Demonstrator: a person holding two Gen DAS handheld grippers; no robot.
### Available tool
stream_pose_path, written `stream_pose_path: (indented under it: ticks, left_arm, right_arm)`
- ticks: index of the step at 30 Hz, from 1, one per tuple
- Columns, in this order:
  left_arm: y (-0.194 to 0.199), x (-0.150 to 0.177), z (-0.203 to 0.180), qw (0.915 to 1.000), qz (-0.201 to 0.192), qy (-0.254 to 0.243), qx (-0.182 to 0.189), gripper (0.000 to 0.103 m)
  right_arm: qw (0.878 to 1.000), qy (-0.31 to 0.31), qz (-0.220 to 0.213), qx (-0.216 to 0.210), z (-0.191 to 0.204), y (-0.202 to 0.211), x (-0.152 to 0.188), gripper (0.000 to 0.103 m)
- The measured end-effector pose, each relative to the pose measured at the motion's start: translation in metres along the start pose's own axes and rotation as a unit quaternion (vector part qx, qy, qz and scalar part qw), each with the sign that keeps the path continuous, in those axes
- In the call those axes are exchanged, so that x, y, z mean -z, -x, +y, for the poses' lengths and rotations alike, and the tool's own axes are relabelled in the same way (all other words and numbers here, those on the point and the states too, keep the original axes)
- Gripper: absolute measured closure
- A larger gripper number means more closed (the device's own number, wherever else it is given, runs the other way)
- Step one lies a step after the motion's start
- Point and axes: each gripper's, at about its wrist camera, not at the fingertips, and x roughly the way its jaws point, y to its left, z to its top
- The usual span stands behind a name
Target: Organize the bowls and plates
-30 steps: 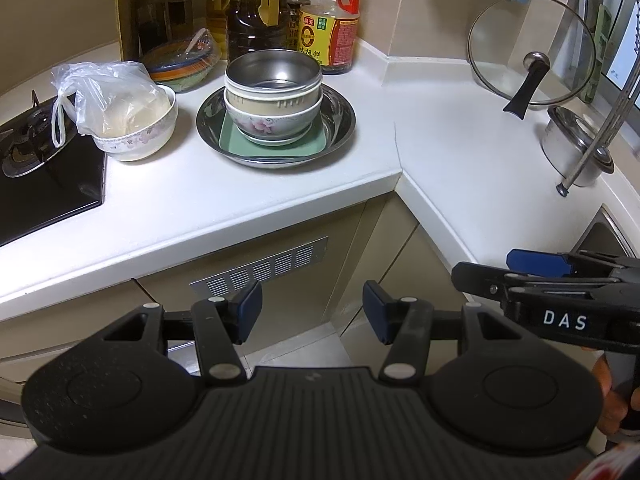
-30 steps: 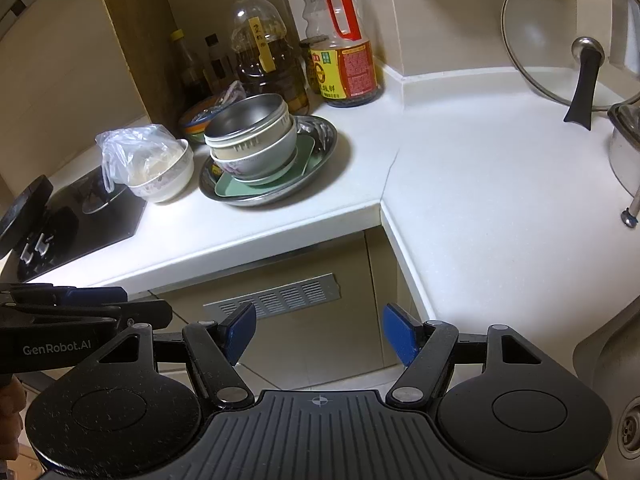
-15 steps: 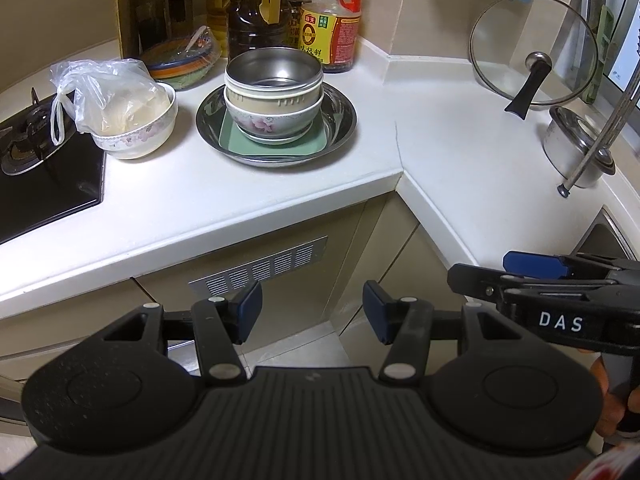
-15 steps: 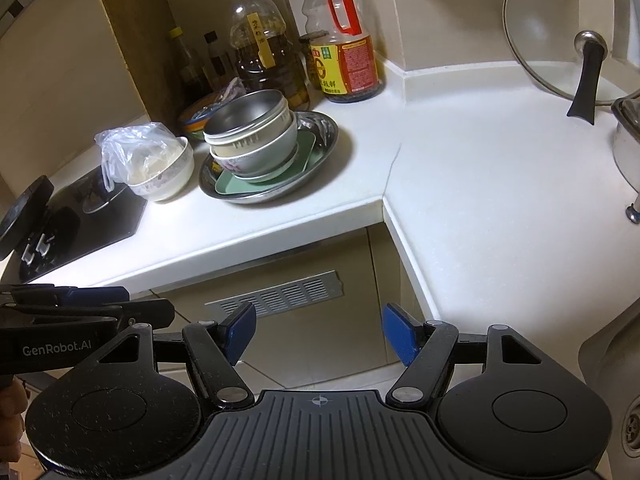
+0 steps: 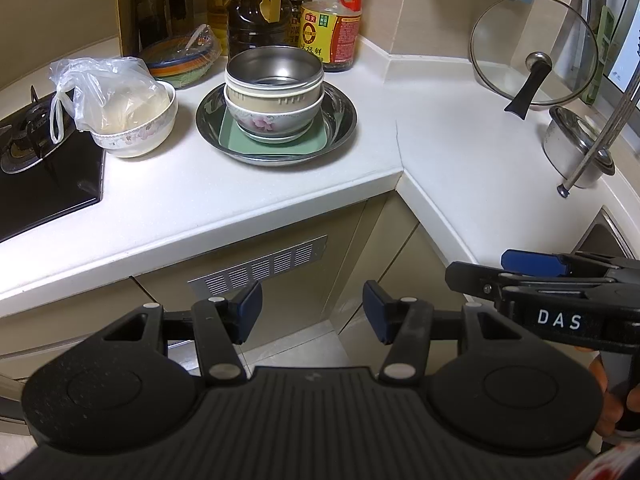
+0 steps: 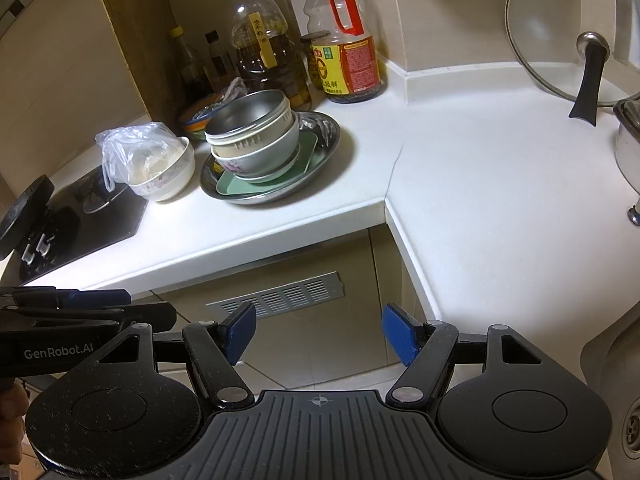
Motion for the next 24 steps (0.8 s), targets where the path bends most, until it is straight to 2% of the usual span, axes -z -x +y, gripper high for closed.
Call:
stream_pose_path:
  ticks: [24]
  left_arm:
    - [0.0003, -0.0010, 0.0015, 1.0000, 0.001, 0.001, 0.000, 0.050]
  right_arm:
    - [1.000, 0.001, -0.001, 0.000, 0.0039, -0.0021, -0.0003, 0.033]
